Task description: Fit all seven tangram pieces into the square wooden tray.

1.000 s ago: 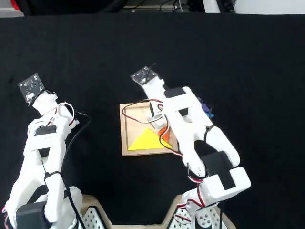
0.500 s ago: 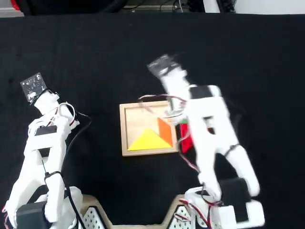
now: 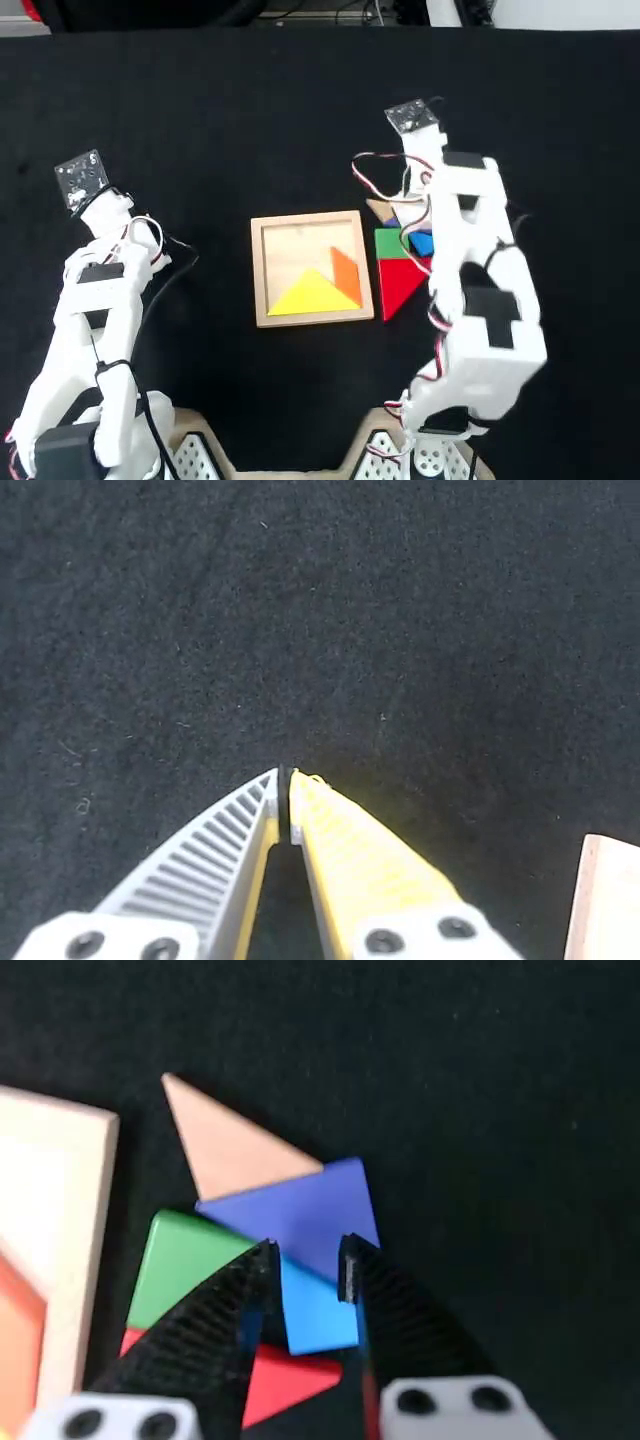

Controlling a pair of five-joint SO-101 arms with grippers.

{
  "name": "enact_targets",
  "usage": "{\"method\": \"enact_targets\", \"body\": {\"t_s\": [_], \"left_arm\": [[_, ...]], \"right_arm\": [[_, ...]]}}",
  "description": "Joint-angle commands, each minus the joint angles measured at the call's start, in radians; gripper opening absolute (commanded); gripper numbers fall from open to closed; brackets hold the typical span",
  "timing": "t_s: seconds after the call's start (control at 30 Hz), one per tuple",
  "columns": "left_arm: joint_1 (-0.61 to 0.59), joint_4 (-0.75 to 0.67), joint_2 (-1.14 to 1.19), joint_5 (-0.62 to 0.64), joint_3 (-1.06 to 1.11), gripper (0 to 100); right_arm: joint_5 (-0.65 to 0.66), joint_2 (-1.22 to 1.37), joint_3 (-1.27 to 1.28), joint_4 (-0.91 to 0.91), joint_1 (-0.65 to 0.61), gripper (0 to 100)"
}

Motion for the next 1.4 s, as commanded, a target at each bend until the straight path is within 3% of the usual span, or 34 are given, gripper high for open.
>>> {"method": "enact_targets", "body": {"t_s": [0.0, 0.23, 0.73, 1.13, 1.37], "left_arm": [[0.015, -0.017, -0.031, -0.008, 0.001, 3], [0.015, -0.017, -0.031, -0.008, 0.001, 3], [0.015, -0.078, -0.031, -0.008, 0.024, 3], [0.015, -0.078, -0.031, -0.008, 0.024, 3], [0.015, -0.078, -0.031, -0.008, 0.024, 3]], "right_arm": [[0.074, 0.036, -0.094, 0.014, 0.018, 11.0], [0.173, 0.059, -0.137, 0.006, 0.014, 20.8], [0.657, 0.111, -0.157, 0.081, 0.014, 20.9], [0.678, 0.298, -0.349, 0.12, 0.017, 19.8], [0.718, 0.38, -0.584, 0.342, 0.012, 3.9]]}}
